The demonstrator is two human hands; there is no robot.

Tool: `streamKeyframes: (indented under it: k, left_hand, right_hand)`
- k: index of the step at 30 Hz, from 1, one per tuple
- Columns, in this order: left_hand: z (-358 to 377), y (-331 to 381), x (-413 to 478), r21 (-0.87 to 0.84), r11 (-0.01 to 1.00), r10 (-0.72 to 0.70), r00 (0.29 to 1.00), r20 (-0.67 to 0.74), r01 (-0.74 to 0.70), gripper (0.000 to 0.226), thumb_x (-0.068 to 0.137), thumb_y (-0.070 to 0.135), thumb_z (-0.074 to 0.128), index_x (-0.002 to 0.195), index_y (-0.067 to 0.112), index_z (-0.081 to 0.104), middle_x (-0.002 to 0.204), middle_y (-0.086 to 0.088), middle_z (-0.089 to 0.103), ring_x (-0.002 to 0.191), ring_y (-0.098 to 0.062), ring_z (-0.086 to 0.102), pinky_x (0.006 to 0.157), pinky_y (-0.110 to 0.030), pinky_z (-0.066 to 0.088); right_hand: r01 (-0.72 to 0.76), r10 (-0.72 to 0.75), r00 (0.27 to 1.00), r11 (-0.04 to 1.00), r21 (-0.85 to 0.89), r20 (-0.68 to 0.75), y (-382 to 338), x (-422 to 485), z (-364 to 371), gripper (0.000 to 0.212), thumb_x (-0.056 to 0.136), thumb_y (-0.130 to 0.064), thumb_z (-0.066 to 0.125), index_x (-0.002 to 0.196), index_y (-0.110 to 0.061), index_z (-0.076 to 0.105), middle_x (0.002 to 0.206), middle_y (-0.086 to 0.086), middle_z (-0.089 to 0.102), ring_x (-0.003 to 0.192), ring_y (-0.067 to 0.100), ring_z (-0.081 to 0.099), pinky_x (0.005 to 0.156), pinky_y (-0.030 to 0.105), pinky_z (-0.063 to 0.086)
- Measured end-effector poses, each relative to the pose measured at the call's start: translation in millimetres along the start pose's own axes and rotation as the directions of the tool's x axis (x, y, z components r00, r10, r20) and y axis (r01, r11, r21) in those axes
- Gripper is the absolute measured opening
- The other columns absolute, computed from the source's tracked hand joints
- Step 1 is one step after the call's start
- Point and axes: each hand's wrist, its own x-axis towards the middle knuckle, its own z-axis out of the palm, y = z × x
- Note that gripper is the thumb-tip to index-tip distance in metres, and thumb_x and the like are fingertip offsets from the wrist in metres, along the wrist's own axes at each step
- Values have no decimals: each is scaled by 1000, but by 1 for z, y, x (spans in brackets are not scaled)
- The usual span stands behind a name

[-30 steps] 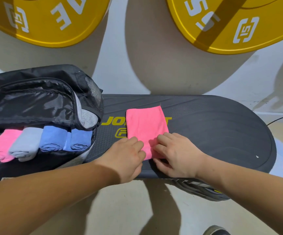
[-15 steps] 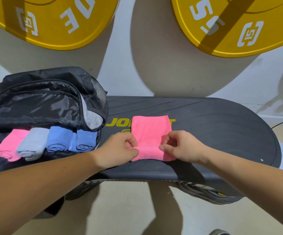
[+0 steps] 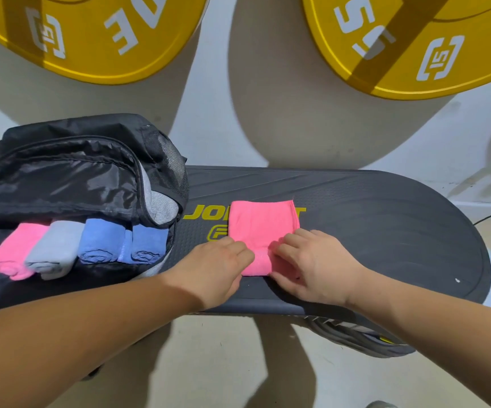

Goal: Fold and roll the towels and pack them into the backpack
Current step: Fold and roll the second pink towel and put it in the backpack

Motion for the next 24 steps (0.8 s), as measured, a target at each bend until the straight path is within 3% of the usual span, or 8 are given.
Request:
streamKeyframes:
  k: [5,8,12,16,18,20,22,24]
  left_hand:
    - [-6,-2,6,-240,959,-153,988,7,150,28,80,25,49,103,16,62,101,-3,67,96,-29,60,79,-42,53]
    - [-15,-5,9,-533,771,-345,932,110,348,26,76,33,59,97,25,71,93,9,69,86,-13,61,75,-28,46]
    - [-22,-9,11,-604,623,-437,861,259,498,8,76,23,72,82,22,77,79,10,68,69,-7,59,66,-25,49]
    - [-19,-18,18,-697,402,-579,754,308,594,6,79,18,78,84,17,74,74,5,69,67,-9,60,62,-21,47]
    - [-16,-24,19,-605,624,-556,825,102,495,9,83,24,75,87,20,68,85,4,67,80,-16,62,73,-30,52]
    - [-14,-26,18,-326,923,-273,946,-176,205,6,91,26,66,91,20,67,93,2,62,90,-22,58,79,-38,51]
    - [-15,-21,15,-77,996,35,979,-203,-51,20,96,33,55,94,17,67,97,-1,62,92,-26,57,79,-41,51]
    - [-11,-14,13,43,993,112,983,-142,-107,31,94,44,55,97,15,66,101,-3,63,94,-27,58,80,-41,52]
  right_hand:
    - [-96,88,994,988,122,71,0,1,-3,36,90,-51,53,103,-19,65,95,0,61,89,27,60,72,40,54]
    - [-204,150,969,934,294,195,2,10,-12,25,90,-43,58,94,-20,65,94,0,55,90,24,57,79,35,48]
    - [-458,281,870,764,455,404,0,21,-16,22,92,-36,66,78,-23,57,88,-6,47,87,17,50,69,26,35]
    - [-584,501,807,601,545,312,2,22,-6,17,94,-35,67,95,-19,65,106,-5,69,97,18,63,77,22,41]
    - [-579,551,804,642,503,223,7,23,-4,25,92,-41,68,100,-18,64,103,0,64,92,20,61,80,28,46]
    - [-539,530,835,729,421,151,11,25,1,26,92,-45,67,101,-21,66,102,1,57,93,23,62,85,36,52]
    - [-464,471,878,791,398,87,13,27,4,23,93,-44,65,99,-22,70,98,-1,54,94,23,62,81,38,53]
    - [-346,366,930,889,299,-11,12,27,7,30,98,-46,57,94,-20,72,92,0,56,92,25,60,71,38,53]
